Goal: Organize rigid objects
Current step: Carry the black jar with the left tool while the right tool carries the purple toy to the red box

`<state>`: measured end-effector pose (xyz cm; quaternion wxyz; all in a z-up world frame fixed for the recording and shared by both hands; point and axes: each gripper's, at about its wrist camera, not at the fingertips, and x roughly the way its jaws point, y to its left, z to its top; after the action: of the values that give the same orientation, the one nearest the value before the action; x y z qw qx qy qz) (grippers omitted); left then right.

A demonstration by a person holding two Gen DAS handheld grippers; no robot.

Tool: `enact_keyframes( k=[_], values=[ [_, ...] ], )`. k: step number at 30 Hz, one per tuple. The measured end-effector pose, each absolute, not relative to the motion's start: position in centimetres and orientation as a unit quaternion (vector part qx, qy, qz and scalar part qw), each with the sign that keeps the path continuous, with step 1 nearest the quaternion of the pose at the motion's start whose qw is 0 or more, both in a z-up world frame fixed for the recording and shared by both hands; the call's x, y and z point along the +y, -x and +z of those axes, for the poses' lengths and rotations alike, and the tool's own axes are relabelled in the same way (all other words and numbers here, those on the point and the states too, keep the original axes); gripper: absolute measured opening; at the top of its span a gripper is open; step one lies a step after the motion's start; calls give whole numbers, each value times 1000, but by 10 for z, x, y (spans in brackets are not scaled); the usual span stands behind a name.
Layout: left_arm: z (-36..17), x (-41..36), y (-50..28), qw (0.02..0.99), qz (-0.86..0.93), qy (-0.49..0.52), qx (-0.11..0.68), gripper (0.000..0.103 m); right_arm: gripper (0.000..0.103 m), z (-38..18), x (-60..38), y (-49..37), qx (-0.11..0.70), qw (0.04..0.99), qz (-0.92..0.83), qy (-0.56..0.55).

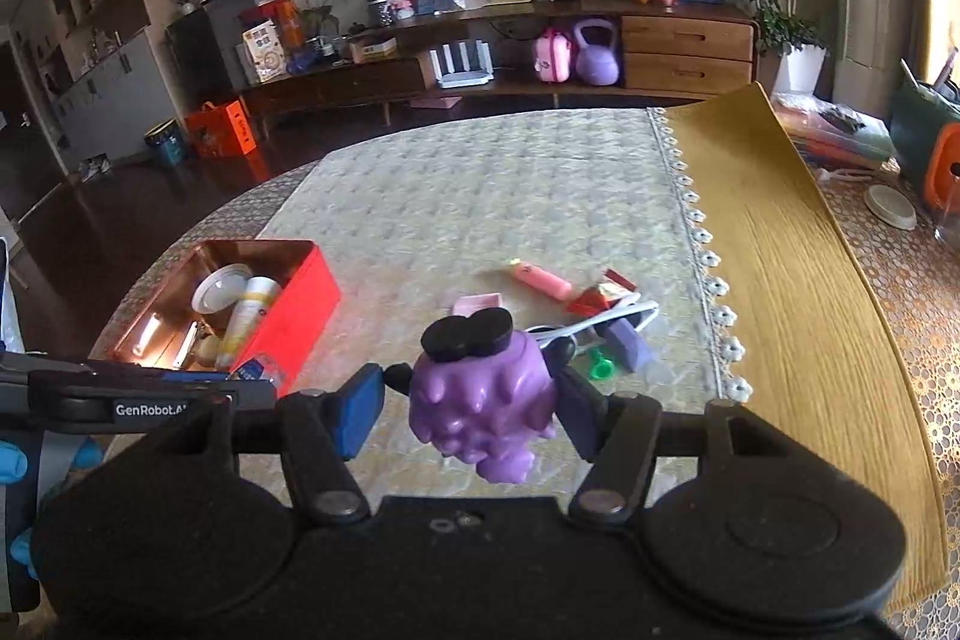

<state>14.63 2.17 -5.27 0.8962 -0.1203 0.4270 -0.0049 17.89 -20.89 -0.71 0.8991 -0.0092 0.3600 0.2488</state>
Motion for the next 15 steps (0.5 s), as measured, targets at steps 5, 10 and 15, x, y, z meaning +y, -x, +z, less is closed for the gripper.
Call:
enact_keyframes(
  k=[5,10,15],
  values=[
    [-41,46,-138,902,7,123,414,39,61,-1,-173,-171,355,893,276,28],
    [-33,72,-135,907,25,124,402,39,61,1,-138,-165,351,886,299,46],
    [-27,105,-136,910,45,133,389,39,61,0,-107,-162,351,879,316,59]
  ],
)
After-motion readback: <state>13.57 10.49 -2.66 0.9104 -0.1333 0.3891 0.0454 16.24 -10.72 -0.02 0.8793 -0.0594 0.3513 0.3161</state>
